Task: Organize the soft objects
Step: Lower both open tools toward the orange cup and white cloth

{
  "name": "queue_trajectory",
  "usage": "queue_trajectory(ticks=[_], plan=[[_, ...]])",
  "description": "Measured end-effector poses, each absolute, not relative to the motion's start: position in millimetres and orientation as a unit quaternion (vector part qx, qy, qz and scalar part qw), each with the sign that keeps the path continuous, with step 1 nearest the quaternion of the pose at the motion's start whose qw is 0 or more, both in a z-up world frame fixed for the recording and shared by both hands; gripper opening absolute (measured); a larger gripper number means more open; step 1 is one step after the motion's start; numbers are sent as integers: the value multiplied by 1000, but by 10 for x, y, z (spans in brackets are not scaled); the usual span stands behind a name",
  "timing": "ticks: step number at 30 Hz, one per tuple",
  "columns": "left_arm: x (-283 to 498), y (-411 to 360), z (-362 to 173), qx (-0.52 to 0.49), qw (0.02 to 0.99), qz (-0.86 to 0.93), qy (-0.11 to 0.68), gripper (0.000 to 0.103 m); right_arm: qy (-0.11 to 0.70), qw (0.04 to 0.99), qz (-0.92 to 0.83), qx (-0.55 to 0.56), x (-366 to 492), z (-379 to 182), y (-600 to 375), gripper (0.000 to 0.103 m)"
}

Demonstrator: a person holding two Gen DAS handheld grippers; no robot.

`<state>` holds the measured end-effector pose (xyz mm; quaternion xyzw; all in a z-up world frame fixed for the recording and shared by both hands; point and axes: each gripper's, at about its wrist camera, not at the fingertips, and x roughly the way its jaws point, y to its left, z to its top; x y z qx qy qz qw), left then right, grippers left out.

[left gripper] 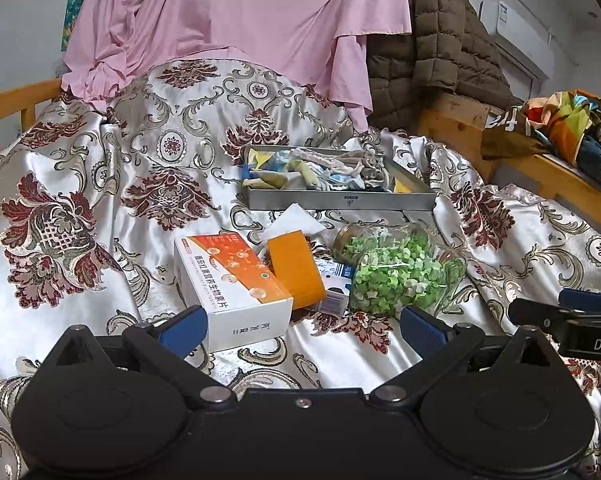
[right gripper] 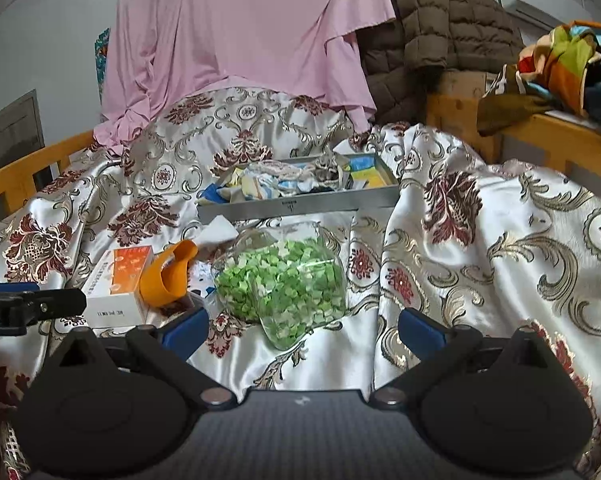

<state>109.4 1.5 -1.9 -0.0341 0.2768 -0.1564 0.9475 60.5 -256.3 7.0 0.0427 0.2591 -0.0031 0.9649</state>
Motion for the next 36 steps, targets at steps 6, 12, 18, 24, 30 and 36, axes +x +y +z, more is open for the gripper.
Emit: queue_trajectory(ticks=[6, 12, 18, 24, 30, 36], plan=[[1130, 20, -43, -34, 946, -149, 287, 102, 272, 961, 2, 43, 660, 0, -2536, 103], [1160, 18, -74, -32, 945, -141, 294, 102, 285, 958, 7, 40, 707, -69, -2503, 103], [1177, 59, -55, -44, 946, -135, 292, 102, 288, 957, 23, 36, 737, -126, -2445, 103], [1250, 112, -13, -53, 950, -127, 281, 102, 276, 959, 64, 31, 731, -165, -2346, 103], [1437, 194, 23, -72, 951, -117, 277, 102, 273, 959, 82, -4, 737, -171, -2209, 103], [1734, 175, -16, -58, 949, -146, 272, 102, 266, 957, 106, -36, 929, -71, -2204, 103]])
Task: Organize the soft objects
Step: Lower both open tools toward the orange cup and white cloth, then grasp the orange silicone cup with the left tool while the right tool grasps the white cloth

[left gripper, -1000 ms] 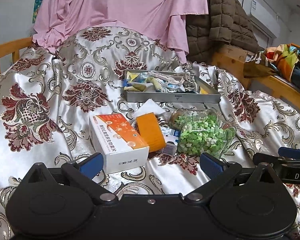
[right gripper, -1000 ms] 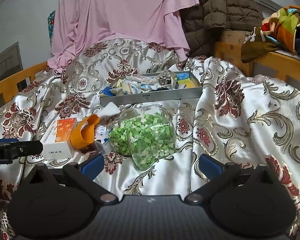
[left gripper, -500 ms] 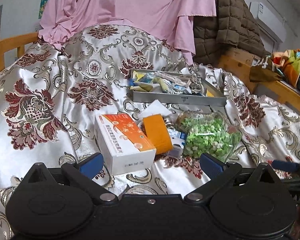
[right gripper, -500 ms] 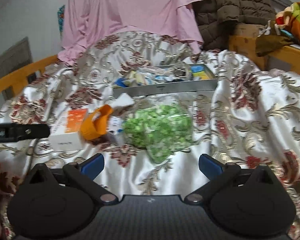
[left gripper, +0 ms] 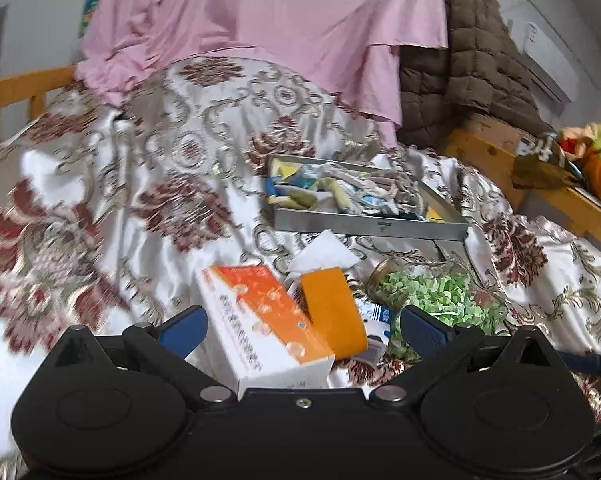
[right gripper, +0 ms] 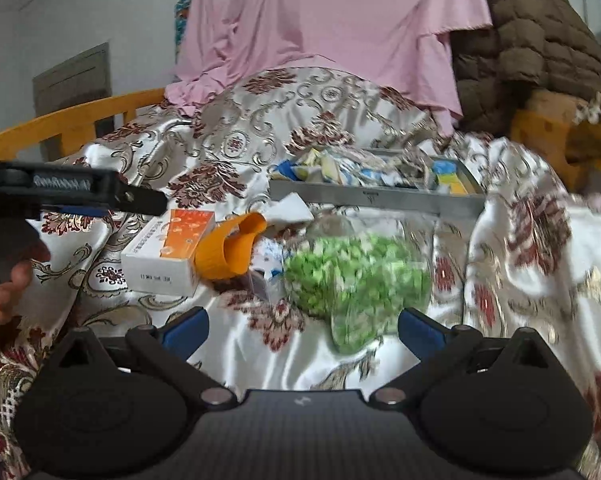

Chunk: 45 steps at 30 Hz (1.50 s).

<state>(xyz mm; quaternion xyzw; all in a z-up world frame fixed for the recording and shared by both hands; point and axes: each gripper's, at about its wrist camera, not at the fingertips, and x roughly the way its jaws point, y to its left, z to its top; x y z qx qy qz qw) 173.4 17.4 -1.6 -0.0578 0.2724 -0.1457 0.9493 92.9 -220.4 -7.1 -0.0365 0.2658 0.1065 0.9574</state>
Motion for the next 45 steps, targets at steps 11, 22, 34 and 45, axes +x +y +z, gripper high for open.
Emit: queue_trajectory(ticks=[11, 22, 34, 45], plan=[[2120, -23, -288, 31, 932, -218, 288, 102, 293, 939, 148, -102, 1836, 240, -2292, 103], [2073, -417, -502, 199, 915, -252, 244, 102, 311, 933, 161, -85, 2521, 262, -2170, 103], [2064, -709, -778, 350, 878, -251, 210, 82, 366, 910, 186, -63, 3112, 70, -1996, 103], [2156, -664, -804, 338, 884, -252, 200, 54, 446, 863, 226, -78, 3842, -187, -1643, 83]])
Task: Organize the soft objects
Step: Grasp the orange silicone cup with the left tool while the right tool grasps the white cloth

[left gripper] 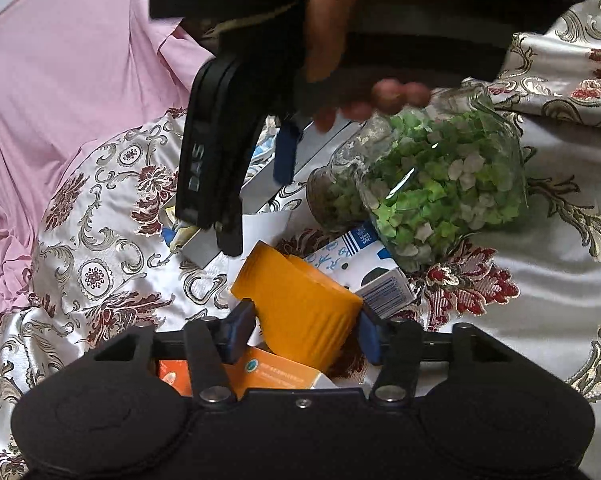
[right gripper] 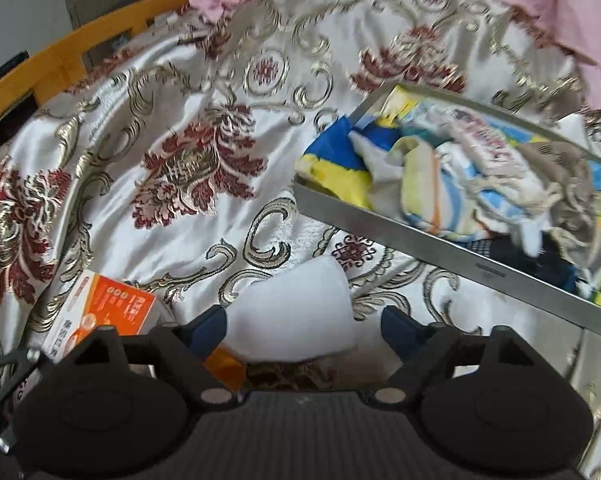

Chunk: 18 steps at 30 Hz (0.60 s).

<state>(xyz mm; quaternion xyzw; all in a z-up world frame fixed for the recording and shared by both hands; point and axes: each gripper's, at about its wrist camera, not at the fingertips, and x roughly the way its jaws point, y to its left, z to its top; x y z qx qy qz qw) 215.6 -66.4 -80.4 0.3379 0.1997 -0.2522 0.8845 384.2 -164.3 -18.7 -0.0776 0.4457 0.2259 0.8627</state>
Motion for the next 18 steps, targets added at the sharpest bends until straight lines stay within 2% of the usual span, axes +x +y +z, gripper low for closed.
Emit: queue_trajectory(ticks=[2, 4, 6, 9, 13, 15, 18], plan=[[2157, -658, -793, 331, 886, -255, 200, 53, 463, 852, 229, -82, 3937, -238, -1588, 82], [2169, -644, -783, 321, 889, -258, 201, 51, 477, 843, 233, -87, 3998, -293, -1536, 76], [2190, -621, -770, 308, 892, -262, 203, 49, 487, 836, 235, -90, 4034, -338, -1491, 62], [2207, -598, -763, 298, 894, -268, 204, 45, 499, 830, 231, -92, 4070, -386, -1447, 47], [2208, -575, -750, 277, 897, -275, 208, 41, 498, 834, 217, -95, 4058, -394, -1463, 34], [2241, -542, -721, 254, 901, -277, 215, 40, 496, 837, 214, -92, 4047, -376, -1480, 24], [2301, -452, -656, 197, 911, -280, 232, 38, 486, 844, 208, -94, 3997, -330, -1512, 17]])
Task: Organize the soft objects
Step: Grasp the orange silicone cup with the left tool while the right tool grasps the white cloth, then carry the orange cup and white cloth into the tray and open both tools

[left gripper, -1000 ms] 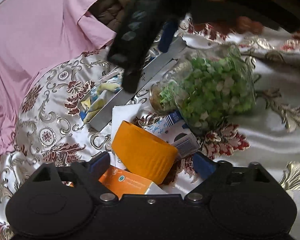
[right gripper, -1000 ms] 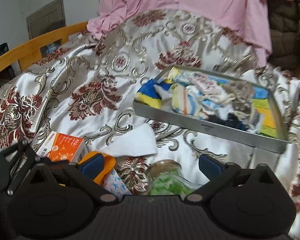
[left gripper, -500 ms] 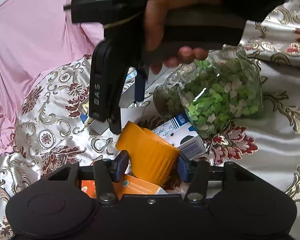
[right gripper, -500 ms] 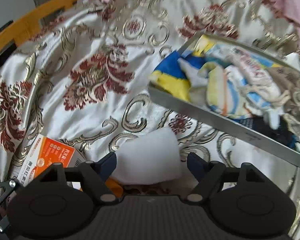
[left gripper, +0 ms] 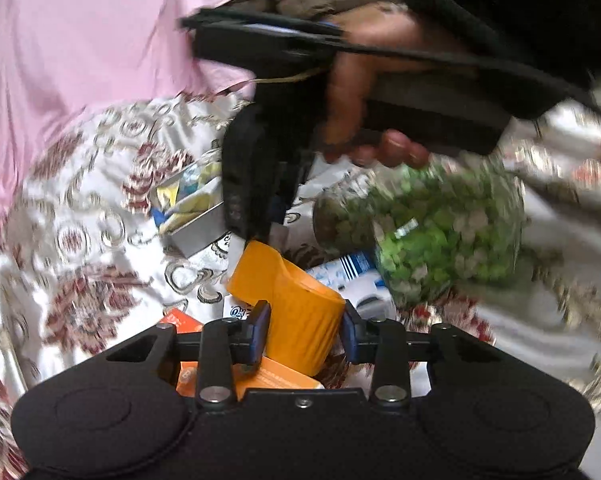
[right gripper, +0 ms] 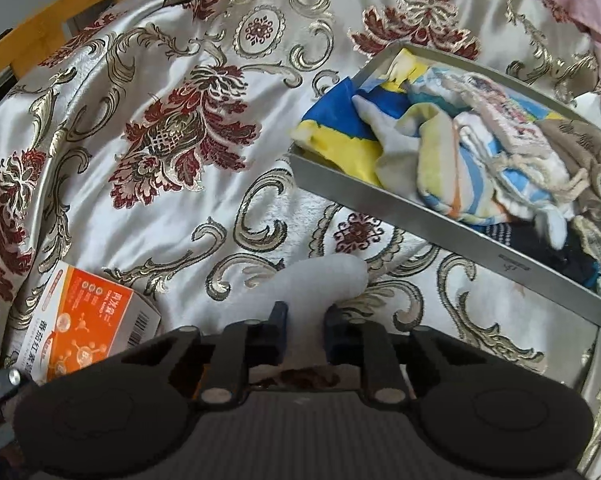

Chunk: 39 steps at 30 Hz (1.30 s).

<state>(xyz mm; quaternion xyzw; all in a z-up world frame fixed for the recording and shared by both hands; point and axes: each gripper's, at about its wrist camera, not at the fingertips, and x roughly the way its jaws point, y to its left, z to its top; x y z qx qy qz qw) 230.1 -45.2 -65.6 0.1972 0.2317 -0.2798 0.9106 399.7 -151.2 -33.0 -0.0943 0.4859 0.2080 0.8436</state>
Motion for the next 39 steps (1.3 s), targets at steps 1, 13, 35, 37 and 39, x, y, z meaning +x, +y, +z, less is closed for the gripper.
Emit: queue_trajectory(ticks=[1, 13, 35, 37, 39], plan=[[2331, -417, -635, 174, 913, -281, 240, 37, 481, 847, 206, -93, 3977, -308, -1528, 16], [2495, -87, -452, 16, 934, -263, 240, 26, 381, 907, 147, -104, 3650, 104, -1854, 11], [4393, -1029, 127, -12, 944, -276, 179, 27, 286, 956, 69, 6, 4221, 346, -3148, 11], [4600, -1317, 90, 3, 939, -288, 187, 28, 289, 955, 61, 15, 4347, 274, -3324, 11], [4780, -1604, 42, 21, 933, -301, 197, 28, 297, 953, 58, 18, 4446, 197, -3468, 12]])
